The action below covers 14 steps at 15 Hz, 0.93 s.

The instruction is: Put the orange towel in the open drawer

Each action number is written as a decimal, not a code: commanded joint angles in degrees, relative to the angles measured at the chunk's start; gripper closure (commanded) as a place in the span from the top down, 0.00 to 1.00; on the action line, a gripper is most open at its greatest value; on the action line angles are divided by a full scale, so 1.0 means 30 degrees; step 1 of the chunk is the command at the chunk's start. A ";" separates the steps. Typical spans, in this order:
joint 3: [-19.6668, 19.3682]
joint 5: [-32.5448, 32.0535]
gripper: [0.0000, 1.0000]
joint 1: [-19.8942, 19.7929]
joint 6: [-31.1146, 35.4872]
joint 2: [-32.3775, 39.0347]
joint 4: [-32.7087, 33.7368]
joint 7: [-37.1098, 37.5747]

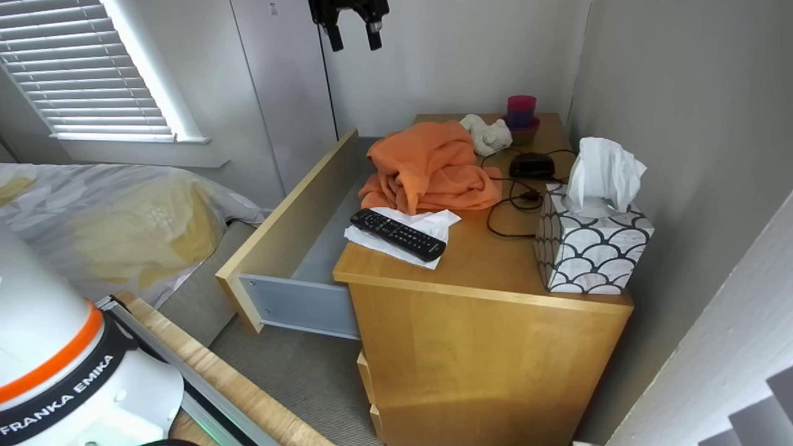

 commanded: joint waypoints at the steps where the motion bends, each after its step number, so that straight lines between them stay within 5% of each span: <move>1: 0.0060 -0.0525 1.00 0.0014 0.2647 0.1036 -0.1732 0.1935; 7: 0.0207 -0.3114 1.00 0.0469 0.6647 0.3859 -0.2984 0.4960; 14: -0.0313 -0.6269 1.00 0.1595 1.0389 0.5687 -0.4152 0.4655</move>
